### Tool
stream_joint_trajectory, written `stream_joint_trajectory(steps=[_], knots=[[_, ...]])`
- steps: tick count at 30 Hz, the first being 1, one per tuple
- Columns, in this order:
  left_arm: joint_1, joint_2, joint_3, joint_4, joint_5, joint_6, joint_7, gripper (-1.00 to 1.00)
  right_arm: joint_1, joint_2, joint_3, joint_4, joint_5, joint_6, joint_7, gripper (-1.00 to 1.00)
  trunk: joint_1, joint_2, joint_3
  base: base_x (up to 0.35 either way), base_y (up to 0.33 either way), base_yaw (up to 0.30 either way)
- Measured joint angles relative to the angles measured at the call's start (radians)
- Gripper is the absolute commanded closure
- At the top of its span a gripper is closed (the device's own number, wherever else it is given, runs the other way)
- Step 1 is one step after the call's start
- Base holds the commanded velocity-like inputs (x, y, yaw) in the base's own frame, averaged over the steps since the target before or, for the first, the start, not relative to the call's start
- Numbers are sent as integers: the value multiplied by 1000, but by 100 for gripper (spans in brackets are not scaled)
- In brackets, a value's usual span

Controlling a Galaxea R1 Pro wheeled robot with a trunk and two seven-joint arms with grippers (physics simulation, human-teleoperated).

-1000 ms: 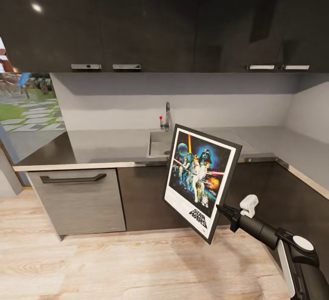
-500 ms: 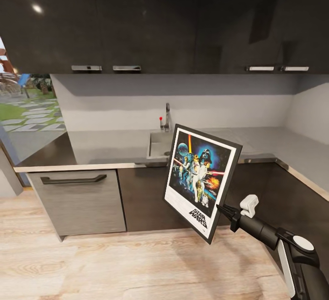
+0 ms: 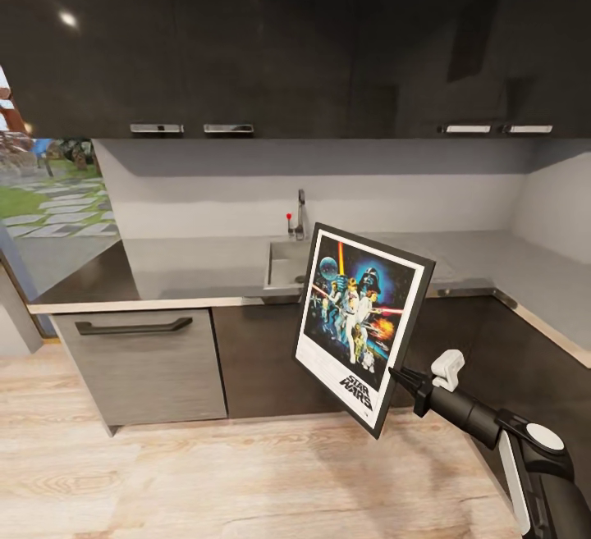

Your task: Pick up the poster from the kitchen countertop and hang it on one of the wall nails in the kitchen.

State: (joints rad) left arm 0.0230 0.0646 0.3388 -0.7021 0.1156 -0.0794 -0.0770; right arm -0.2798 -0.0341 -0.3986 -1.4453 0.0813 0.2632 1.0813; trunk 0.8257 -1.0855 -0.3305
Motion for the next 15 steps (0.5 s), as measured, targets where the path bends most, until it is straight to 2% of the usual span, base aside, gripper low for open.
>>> stream_joint_trajectory(steps=[15], knots=[[0,0,0,0,0,0,0,-100,0,0,-1,-2,0,1,0,100,-58,105,47,0,0,0]])
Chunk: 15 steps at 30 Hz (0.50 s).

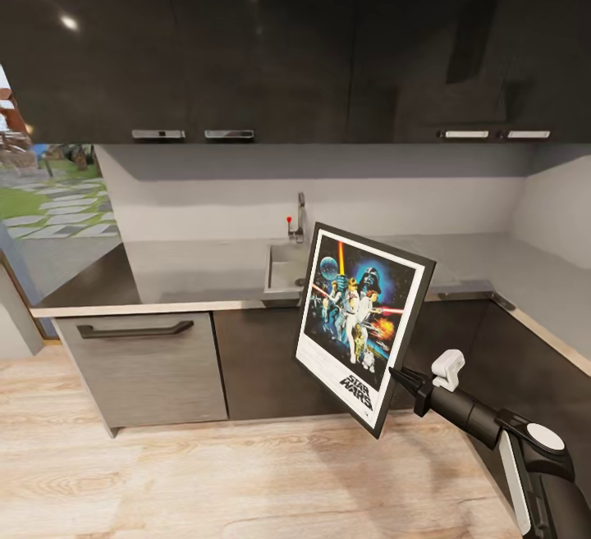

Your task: Pick up the poster from the kitchen countertop and hang it on one of the wall nails in the kitchen.

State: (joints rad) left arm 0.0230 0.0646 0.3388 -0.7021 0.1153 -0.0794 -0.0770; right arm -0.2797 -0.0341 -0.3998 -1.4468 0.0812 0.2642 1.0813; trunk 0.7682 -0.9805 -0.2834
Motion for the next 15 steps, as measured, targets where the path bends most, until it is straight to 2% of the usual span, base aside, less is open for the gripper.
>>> stream_joint_trajectory(steps=[15], knots=[[0,0,0,0,0,0,0,-100,0,0,1,0,0,-1,0,100,-58,105,47,0,0,0]])
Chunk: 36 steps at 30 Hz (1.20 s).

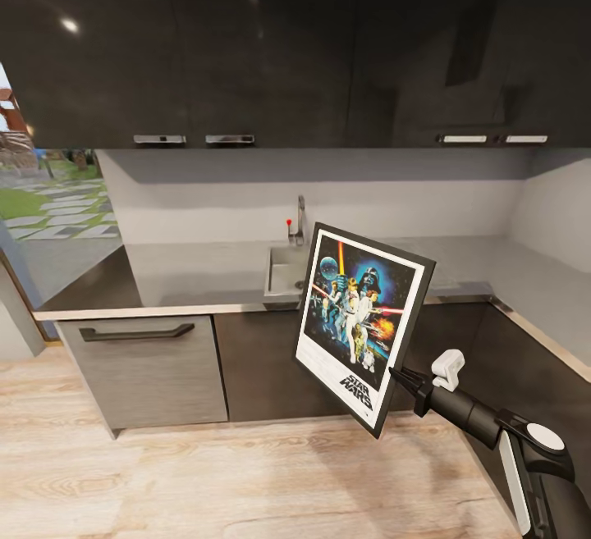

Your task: Pick up the poster from the kitchen countertop and hang it on one of the wall nails in the kitchen.

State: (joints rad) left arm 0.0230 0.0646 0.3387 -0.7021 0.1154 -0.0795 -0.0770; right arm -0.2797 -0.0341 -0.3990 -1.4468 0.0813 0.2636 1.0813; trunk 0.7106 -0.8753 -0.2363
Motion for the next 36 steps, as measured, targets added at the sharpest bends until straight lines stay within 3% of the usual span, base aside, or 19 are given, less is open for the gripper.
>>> stream_joint_trajectory(steps=[36], knots=[[0,0,1,0,0,0,0,-100,0,0,-1,-3,0,1,1,100,-138,252,113,0,0,0]])
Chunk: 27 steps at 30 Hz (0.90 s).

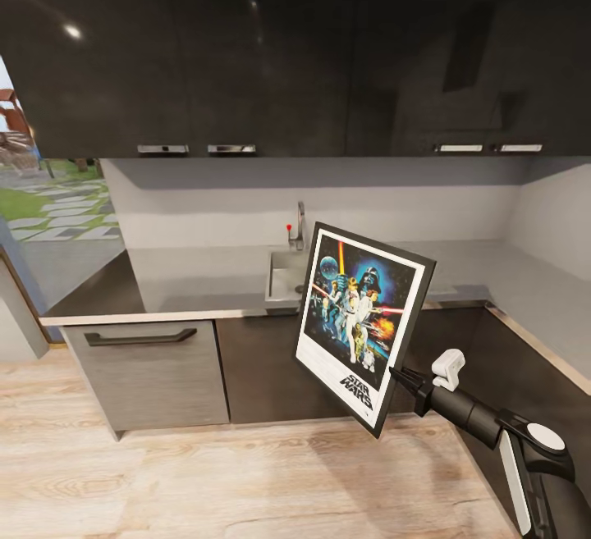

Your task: Pick up the poster from the kitchen countertop and hang it on one of the wall nails in the kitchen.

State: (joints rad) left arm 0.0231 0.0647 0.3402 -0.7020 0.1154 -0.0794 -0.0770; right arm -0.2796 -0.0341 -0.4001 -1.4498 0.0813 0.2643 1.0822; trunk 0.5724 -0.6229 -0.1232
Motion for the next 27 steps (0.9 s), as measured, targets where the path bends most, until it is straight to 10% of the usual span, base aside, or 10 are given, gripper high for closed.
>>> stream_joint_trajectory(steps=[27], knots=[[0,0,0,0,0,1,0,-100,0,0,0,0,0,0,0,100,-104,190,85,0,0,0]])
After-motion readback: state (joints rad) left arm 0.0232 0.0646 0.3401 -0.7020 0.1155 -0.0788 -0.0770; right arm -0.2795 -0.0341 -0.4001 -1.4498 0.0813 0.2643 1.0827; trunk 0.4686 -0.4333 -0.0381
